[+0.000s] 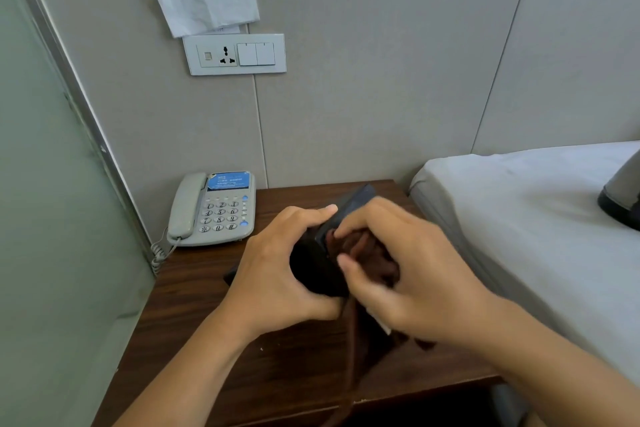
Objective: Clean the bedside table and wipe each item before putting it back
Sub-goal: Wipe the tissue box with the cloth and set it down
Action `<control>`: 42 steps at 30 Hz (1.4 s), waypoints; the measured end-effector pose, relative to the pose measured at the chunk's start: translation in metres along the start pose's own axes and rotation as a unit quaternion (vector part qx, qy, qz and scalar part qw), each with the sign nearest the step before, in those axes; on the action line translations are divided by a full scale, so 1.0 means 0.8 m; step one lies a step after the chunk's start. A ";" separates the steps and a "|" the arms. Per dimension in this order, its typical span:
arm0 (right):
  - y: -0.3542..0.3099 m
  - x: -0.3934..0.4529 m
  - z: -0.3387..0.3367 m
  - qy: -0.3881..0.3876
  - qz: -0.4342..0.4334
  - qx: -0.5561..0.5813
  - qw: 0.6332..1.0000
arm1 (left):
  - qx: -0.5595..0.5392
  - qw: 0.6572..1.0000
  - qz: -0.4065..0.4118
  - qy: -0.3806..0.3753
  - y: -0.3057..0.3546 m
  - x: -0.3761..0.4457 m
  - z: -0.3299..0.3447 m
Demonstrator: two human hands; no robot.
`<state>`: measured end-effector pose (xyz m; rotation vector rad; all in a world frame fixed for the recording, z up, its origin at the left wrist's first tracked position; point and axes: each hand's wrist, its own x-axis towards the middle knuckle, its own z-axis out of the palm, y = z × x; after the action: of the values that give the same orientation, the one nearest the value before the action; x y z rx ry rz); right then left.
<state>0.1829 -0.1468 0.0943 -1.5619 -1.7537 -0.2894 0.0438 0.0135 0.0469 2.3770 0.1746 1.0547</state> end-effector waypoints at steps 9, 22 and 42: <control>0.028 0.025 -0.016 0.004 0.125 0.069 0.990 | 0.002 0.999 -0.037 0.011 0.002 0.002 -0.001; 0.035 0.010 -0.026 -0.078 0.039 -0.030 0.996 | -0.001 0.999 -0.038 0.010 0.003 0.004 -0.005; 0.031 0.030 -0.008 0.064 0.075 0.010 0.995 | 0.005 0.999 -0.037 0.018 0.004 0.001 -0.006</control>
<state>0.2088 -0.1269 0.1074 -1.6147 -1.5289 -0.2899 0.0409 0.0127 0.0518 2.3418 0.2792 1.0656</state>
